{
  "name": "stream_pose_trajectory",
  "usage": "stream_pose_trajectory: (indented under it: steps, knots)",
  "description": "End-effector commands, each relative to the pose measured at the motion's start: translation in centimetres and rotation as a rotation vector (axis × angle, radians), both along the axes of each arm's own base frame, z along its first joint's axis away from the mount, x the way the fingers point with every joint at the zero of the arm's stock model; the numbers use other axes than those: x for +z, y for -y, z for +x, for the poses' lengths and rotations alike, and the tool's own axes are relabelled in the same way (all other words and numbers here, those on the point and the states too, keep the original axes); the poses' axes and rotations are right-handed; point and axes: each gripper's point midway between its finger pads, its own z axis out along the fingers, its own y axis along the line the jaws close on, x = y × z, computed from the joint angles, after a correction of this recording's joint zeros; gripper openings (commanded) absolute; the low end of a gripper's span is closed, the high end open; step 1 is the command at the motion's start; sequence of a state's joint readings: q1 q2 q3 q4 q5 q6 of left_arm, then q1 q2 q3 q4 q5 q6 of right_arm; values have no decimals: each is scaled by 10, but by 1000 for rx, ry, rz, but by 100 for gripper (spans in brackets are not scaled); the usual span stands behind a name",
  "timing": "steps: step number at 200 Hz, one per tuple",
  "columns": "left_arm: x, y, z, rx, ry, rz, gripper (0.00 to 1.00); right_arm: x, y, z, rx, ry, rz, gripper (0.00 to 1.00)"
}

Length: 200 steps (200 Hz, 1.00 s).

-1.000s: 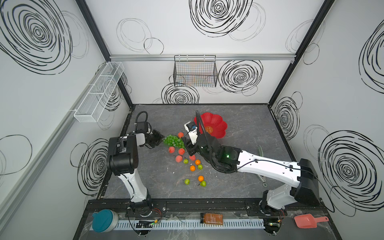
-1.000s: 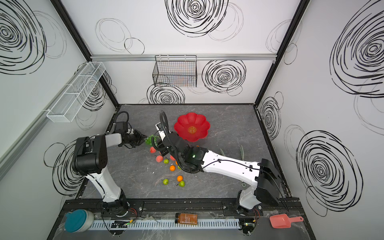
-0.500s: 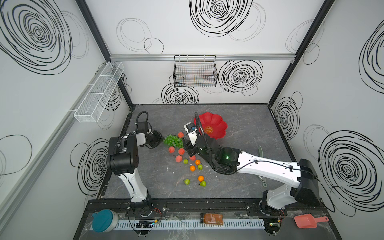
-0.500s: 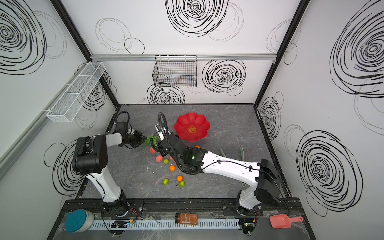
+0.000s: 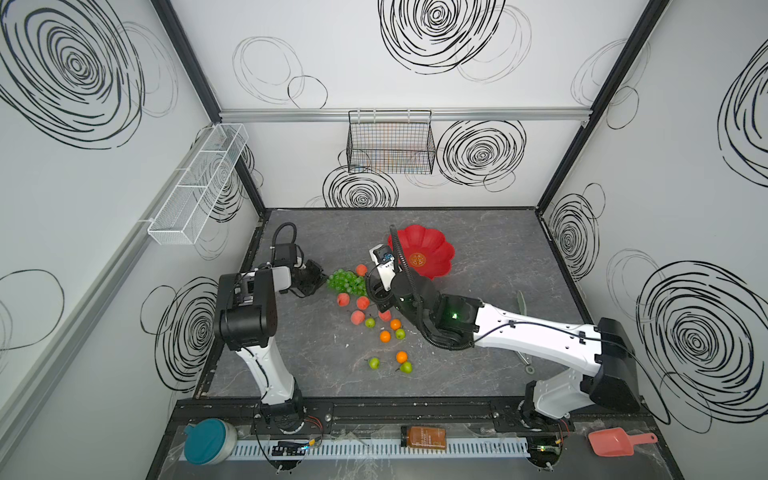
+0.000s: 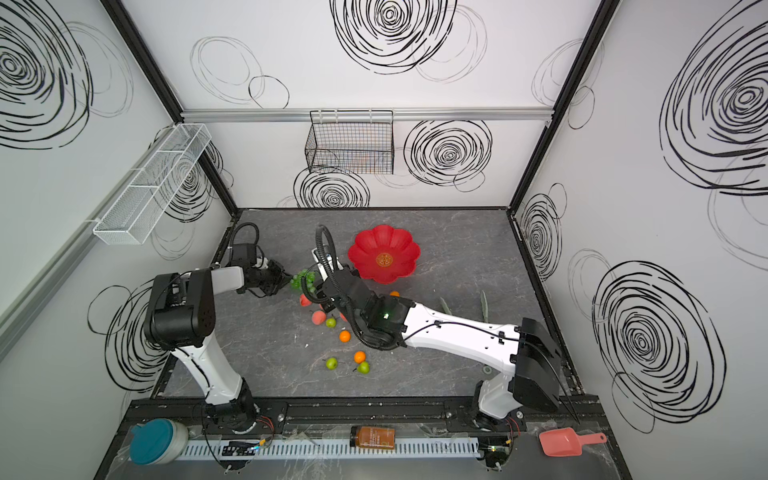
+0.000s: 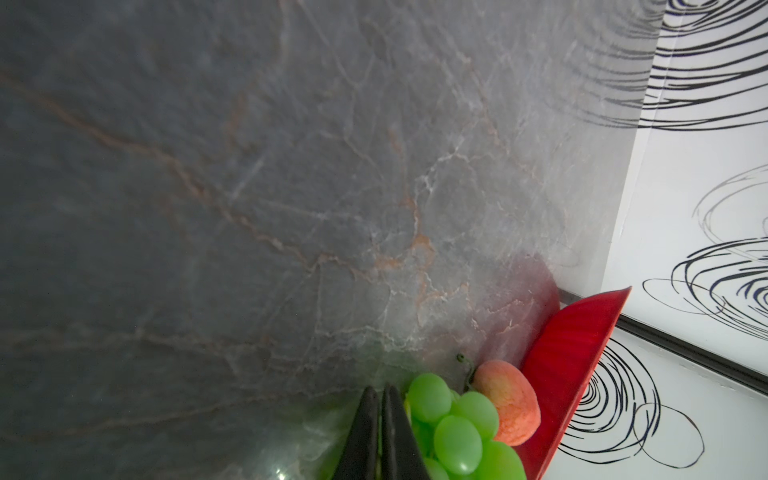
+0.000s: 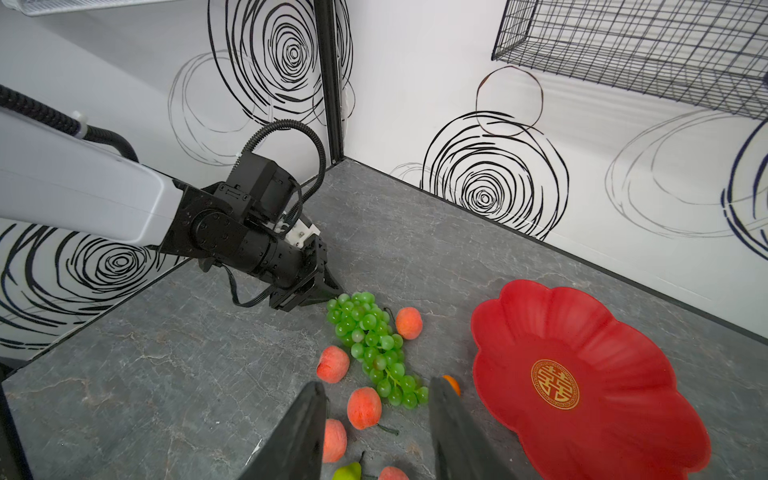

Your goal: Place and organize the fake fruits in the fruit bowl

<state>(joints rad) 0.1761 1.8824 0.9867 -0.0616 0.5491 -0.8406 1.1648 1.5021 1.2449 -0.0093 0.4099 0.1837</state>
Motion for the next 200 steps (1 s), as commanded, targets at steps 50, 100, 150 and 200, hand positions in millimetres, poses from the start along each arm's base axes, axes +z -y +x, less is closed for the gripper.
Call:
stream_pose_trajectory:
  steps: [50,100,150,200]
  knots:
    - [13,-3,8,-8,59,22,0,4,19,5,-80,5,48,44]
    - [41,-2,17,-5,172,26,0,0,22,9,-88,-6,47,44]
    - [71,7,23,-38,284,29,0,-6,26,14,-101,-22,55,44]
    - [106,27,25,-125,414,54,0,-15,45,32,-141,-92,120,43]
